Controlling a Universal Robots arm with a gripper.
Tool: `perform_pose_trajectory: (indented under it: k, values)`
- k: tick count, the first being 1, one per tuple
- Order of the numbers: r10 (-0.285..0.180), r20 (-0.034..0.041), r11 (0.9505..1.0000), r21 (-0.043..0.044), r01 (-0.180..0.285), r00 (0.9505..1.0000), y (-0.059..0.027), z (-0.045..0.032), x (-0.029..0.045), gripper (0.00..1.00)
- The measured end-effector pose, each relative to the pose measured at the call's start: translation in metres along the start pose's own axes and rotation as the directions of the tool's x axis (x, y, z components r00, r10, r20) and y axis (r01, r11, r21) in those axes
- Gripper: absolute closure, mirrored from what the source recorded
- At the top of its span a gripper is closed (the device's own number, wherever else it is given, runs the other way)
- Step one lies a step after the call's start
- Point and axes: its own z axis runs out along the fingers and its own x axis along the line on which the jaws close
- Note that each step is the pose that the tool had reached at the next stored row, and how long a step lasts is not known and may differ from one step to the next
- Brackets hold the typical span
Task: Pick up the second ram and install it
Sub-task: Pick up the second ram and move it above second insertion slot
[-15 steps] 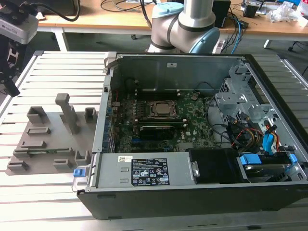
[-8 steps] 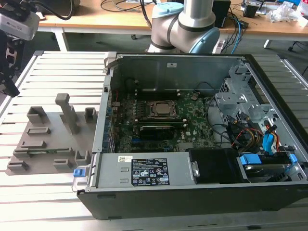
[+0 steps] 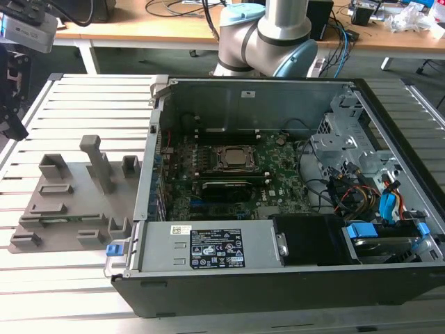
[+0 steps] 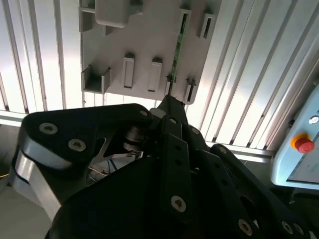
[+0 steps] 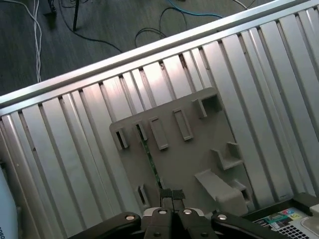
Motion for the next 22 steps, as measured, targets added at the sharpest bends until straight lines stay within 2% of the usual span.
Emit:
perform_pose_trajectory:
  k: [5,9,11,13,14,18,19,20,21,22]
  values:
    - [-0.073,-0.0028,0.9973,0.0,0.073,0.9973,0.0,0.0,0.0,0.89]
    - [-0.147,-0.0058,0.9892,-0.0002,0.147,0.9891,0.0,0.0,0.0,0.89]
    - [-0.185,-0.007,0.9828,-0.0005,0.185,0.9828,0.0,0.0,0.0,0.89]
    - [-0.246,-0.0085,0.9693,-0.001,0.246,0.9693,0.0,0.0,0.0,0.89]
    - [-0.26,-0.0089,0.9656,-0.0012,0.26,0.9656,0.0,0.0,0.0,0.89]
    - [-0.263,-0.0089,0.9648,-0.0013,0.263,0.9647,0.0,0.0,0.0,0.89]
    - [-0.263,-0.0089,0.9648,-0.0013,0.263,0.9647,0.0,-0.0001,0.0,0.76]
    - [-0.263,-0.0089,0.9648,-0.0012,0.263,0.9647,0.0,0.0,0.0,0.71]
    - [-0.263,-0.0089,0.9648,-0.0012,0.263,0.9647,0.0,0.0,0.0,0.71]
    - [-0.263,-0.0089,0.9647,-0.0012,0.263,0.9647,0.0,0.0,0.0,0.64]
